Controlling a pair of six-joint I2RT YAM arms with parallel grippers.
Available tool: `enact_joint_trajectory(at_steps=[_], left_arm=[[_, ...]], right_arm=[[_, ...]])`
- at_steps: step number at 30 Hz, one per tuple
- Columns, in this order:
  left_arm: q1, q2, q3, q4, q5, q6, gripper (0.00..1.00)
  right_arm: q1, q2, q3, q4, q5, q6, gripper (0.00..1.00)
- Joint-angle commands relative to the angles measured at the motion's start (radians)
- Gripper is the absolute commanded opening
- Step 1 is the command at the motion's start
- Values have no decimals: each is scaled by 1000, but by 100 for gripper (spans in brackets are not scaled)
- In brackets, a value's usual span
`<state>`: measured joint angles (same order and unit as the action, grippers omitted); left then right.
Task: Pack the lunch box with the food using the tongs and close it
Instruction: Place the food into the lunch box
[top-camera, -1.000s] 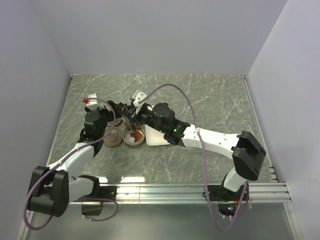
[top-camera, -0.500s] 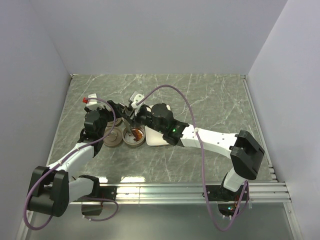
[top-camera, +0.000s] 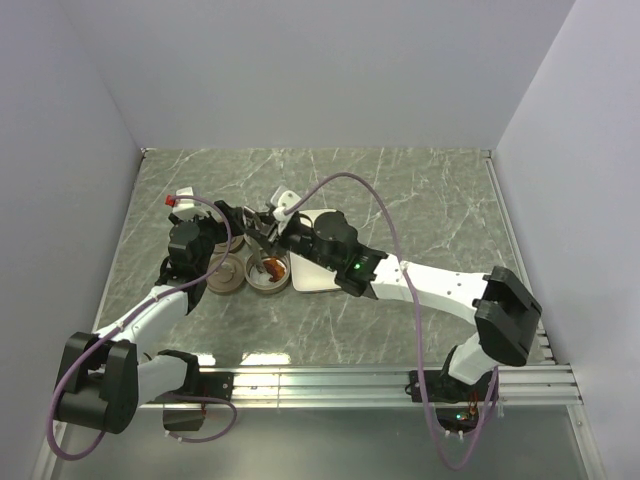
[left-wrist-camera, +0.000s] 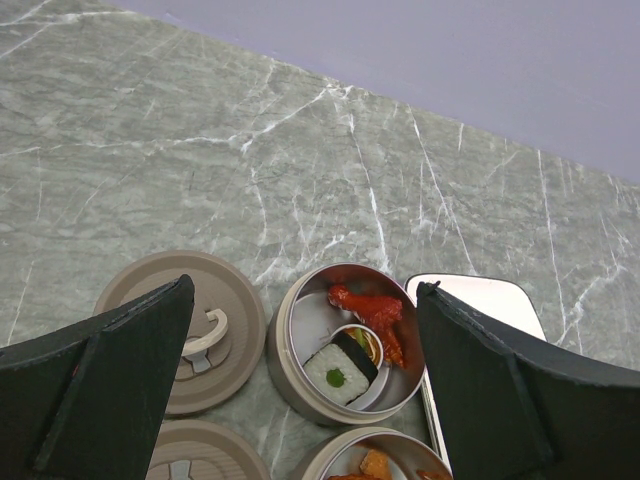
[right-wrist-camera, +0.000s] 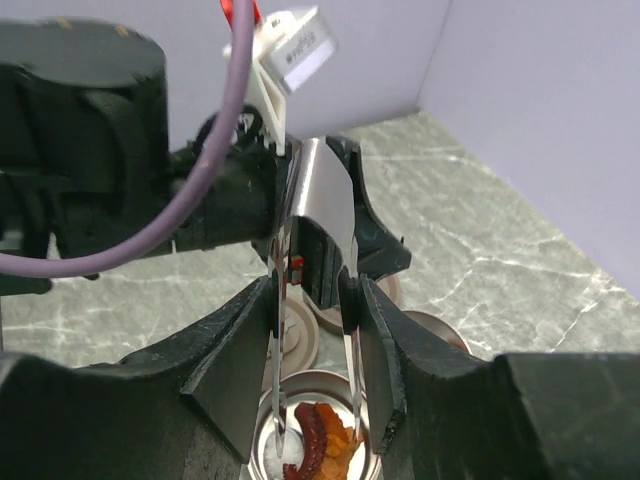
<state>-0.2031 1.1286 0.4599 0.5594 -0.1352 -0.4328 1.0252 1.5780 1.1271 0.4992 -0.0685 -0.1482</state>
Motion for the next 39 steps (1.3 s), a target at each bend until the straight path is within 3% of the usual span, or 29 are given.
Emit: enact_joint_trajectory(at_steps=[1, 18, 39], left_arm=[[4, -6, 14, 36, 19, -9, 99], [5, -9, 13, 36, 17, -11, 99], [4, -12, 8, 37, 19, -11, 99]], right_arm=[[10, -90, -27, 114, 6, -11, 46], [12, -53, -44, 130, 128, -63, 46], [13, -6, -47, 99, 33, -14, 45]])
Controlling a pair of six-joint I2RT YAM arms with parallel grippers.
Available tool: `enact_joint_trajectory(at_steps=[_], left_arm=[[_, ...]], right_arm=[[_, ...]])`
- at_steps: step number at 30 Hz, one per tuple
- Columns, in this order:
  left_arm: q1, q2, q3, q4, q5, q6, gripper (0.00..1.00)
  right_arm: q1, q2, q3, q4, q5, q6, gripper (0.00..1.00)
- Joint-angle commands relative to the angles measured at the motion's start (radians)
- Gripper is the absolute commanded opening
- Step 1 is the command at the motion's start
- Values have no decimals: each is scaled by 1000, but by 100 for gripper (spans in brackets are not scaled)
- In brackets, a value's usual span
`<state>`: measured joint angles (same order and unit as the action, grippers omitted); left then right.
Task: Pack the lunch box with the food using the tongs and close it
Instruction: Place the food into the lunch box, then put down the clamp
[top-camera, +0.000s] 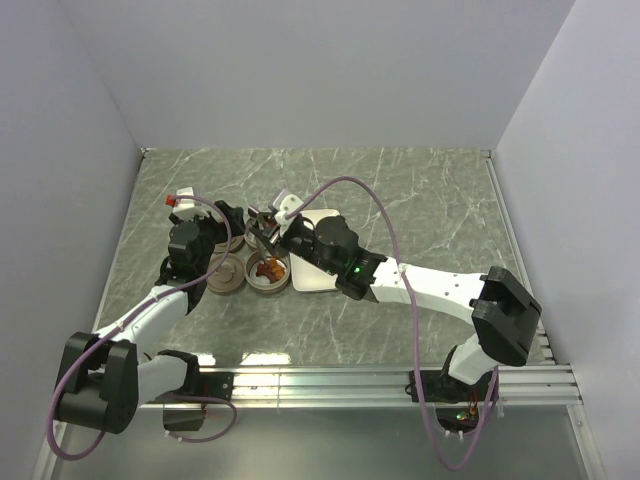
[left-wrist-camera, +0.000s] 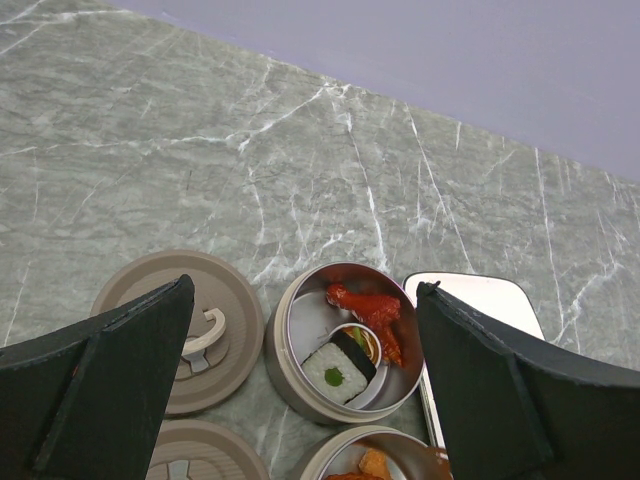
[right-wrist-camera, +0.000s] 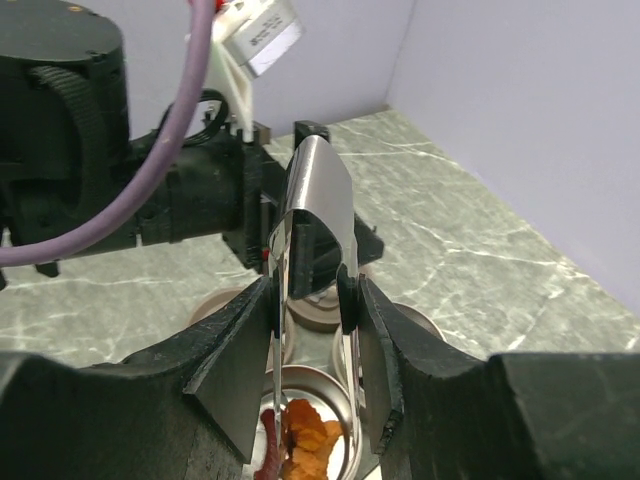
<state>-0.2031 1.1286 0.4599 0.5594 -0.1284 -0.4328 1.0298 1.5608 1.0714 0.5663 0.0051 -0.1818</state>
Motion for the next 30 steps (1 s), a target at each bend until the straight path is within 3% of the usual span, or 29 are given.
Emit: enact_joint_trajectory(at_steps=[1, 18, 30], left_arm=[[4, -13, 8, 37, 13, -11, 99], [4, -13, 8, 37, 10, -11, 99], [5, -7, 13, 36, 12, -11, 99]], right_arm=[[9, 13, 10, 30, -47, 24, 45], [12, -59, -22, 56, 36, -7, 43], [10, -263, -178, 30, 277, -67, 42]])
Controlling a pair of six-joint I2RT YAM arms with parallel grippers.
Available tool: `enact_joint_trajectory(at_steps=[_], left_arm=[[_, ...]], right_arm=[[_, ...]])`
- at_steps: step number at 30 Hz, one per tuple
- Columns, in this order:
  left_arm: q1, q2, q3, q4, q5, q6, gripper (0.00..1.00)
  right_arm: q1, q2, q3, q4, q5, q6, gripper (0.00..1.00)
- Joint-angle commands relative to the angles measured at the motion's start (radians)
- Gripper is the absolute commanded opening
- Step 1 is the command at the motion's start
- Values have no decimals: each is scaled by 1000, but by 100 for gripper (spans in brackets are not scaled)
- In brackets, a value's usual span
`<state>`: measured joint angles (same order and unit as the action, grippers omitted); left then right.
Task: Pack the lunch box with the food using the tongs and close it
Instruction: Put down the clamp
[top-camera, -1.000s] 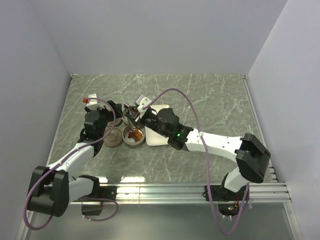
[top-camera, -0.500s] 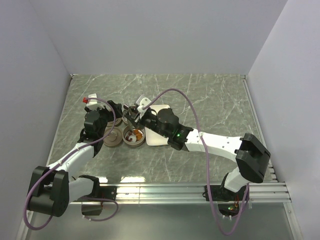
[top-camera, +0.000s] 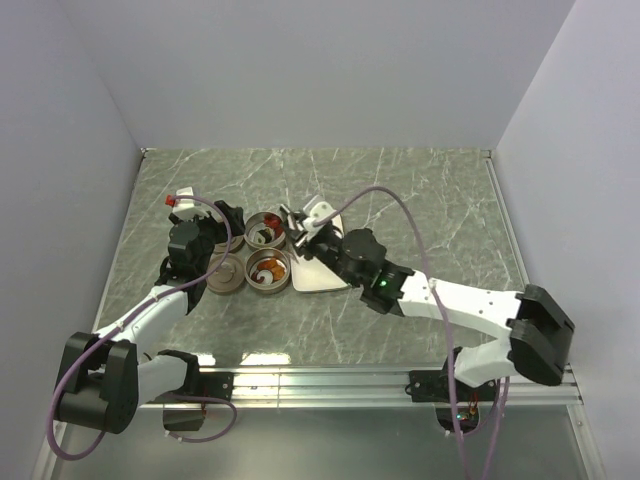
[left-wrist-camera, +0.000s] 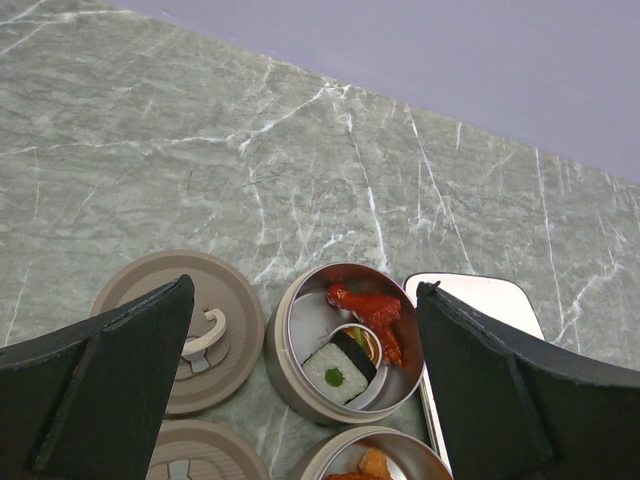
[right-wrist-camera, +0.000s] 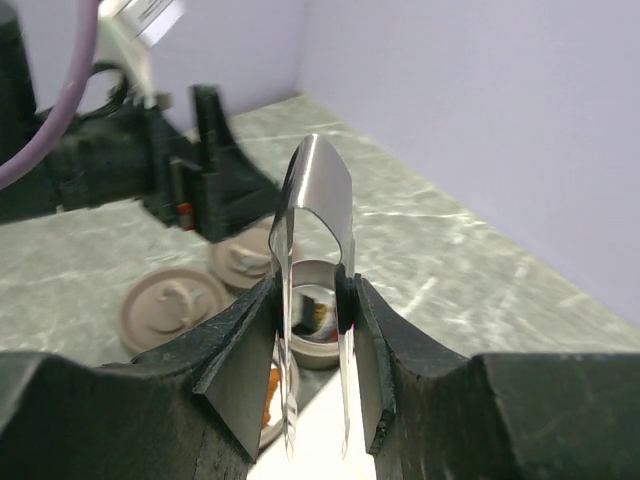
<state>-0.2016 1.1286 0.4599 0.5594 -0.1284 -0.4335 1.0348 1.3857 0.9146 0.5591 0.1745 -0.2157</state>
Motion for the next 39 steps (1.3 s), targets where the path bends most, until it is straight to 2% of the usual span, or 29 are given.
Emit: enact_joint_trajectory(at_steps=[1, 11, 21, 25, 29, 34, 39], left_arm=[[5, -7, 14, 36, 12, -10, 99], [10, -20, 11, 31, 12, -11, 99], [30, -21, 11, 33, 21, -17, 99], [31, -32, 5, 34, 27, -21, 99], [33, -33, 6, 33, 33, -22, 100], [33, -32, 5, 34, 35, -22, 99], [36, -35, 5, 34, 35, -21, 99]], right_arm=[[5, -127, -32, 29, 131, -36, 42], [-13, -344, -157, -171, 411, 42, 41], [-68, -485, -178, -536, 565, 308, 41], [-108, -525, -191, -629, 548, 401, 41], [-195, -511, -186, -698, 439, 452, 41], [-303, -392, -135, -761, 315, 487, 41], [-375, -303, -103, -752, 229, 492, 40]])
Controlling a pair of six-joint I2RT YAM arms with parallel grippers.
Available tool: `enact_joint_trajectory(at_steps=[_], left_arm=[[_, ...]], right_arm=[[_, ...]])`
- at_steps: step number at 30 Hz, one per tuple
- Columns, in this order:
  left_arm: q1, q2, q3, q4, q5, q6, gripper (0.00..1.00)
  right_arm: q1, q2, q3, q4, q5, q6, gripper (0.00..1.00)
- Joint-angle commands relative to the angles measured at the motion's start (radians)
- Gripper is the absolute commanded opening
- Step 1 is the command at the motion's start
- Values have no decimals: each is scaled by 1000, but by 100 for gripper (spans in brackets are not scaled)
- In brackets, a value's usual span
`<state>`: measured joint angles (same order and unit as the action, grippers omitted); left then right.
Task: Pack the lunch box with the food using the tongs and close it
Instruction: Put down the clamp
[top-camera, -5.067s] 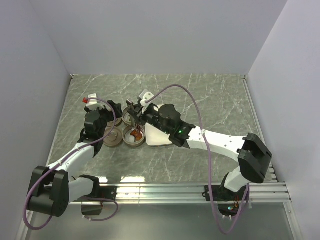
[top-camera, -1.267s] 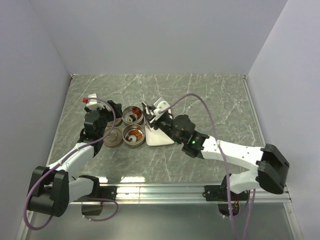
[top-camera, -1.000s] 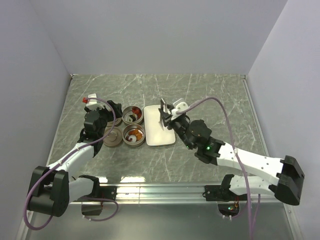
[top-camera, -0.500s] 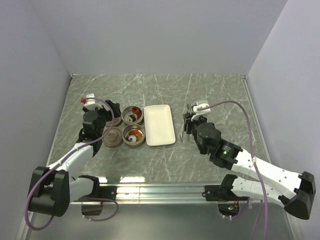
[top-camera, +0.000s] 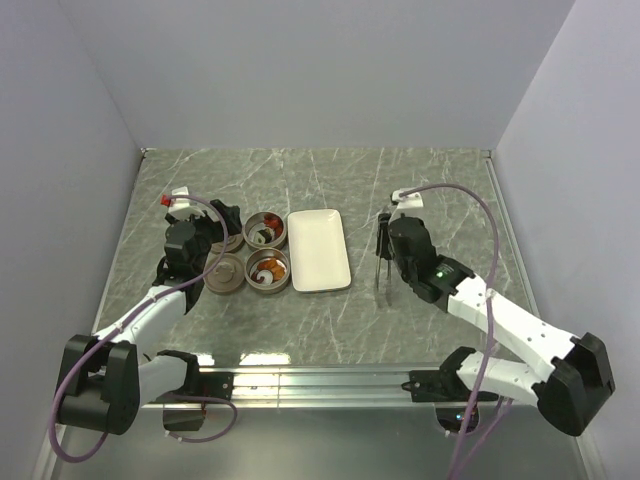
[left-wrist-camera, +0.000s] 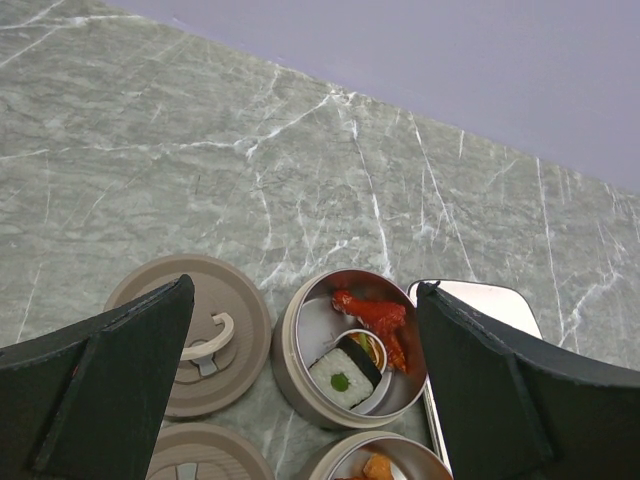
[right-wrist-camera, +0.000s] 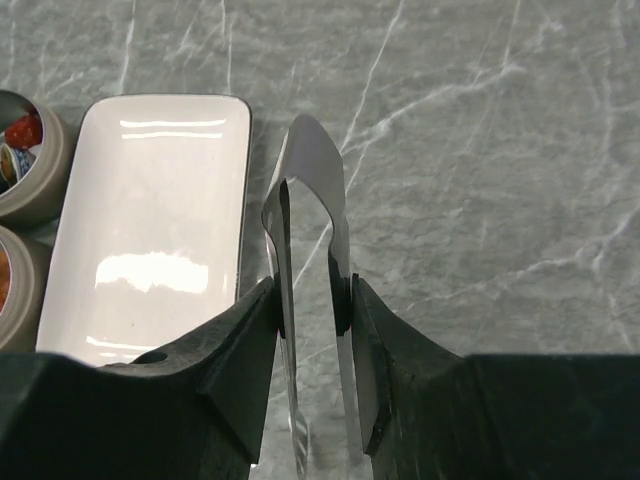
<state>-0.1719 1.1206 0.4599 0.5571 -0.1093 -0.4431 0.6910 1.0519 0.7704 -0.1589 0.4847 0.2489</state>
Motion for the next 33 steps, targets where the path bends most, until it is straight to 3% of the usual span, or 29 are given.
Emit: enact_joint_trajectory(at_steps=[1, 10, 23, 33], left_arm=[[6, -25, 3, 38, 17, -14, 99], [9, -19, 5, 43, 25, -14, 99], [11, 18, 17, 52, 33, -16, 99], [11, 53, 29, 58, 37, -17, 99]], right_arm=[[-57, 43, 47, -33, -110, 26, 40], [-183, 270, 147, 35, -242, -7, 40], [-301, 747, 515, -10, -368, -34, 41], [-346, 930, 645, -70, -388, -13, 43]])
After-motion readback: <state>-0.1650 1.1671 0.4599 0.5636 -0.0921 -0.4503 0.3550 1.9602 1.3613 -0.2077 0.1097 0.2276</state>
